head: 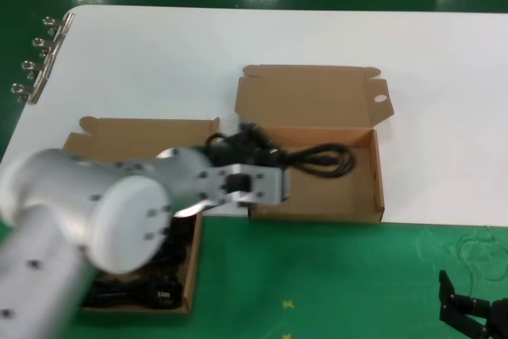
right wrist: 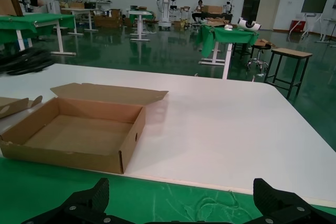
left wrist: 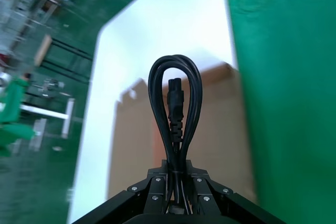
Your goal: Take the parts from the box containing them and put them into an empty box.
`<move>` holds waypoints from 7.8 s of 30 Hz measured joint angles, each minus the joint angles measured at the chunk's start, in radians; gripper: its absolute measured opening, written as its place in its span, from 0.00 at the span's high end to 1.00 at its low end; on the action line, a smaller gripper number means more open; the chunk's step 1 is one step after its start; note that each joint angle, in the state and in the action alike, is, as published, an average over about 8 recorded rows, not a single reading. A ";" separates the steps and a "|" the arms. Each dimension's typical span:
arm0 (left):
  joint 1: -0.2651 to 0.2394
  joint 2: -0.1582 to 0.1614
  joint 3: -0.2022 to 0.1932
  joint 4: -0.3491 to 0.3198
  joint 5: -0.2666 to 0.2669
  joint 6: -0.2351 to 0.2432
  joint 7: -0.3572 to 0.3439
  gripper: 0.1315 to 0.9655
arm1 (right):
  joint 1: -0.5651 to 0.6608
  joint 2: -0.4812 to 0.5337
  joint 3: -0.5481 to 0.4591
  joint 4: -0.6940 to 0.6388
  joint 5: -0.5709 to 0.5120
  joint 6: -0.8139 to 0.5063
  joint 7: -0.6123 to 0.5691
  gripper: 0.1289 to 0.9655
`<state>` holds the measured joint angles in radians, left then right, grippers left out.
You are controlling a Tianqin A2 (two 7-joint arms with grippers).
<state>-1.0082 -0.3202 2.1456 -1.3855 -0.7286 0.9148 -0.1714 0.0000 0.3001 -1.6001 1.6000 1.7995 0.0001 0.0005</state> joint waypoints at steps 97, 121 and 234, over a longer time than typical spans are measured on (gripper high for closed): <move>0.521 0.130 -0.336 0.075 -0.703 -0.690 0.284 0.00 | 0.000 0.000 0.000 0.000 0.000 0.000 -0.001 0.00; 0.872 0.051 -0.487 -0.133 -0.968 -0.852 0.203 0.00 | 0.000 0.000 0.000 0.000 0.001 0.000 0.000 0.00; 1.006 0.021 -0.545 -0.213 -1.070 -0.914 0.172 0.00 | 0.000 0.000 0.000 0.000 0.000 0.000 0.000 0.00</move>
<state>-0.0020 -0.2995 1.6009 -1.5988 -1.7985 0.0009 0.0004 0.0000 0.3000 -1.6000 1.6000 1.8000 0.0000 0.0000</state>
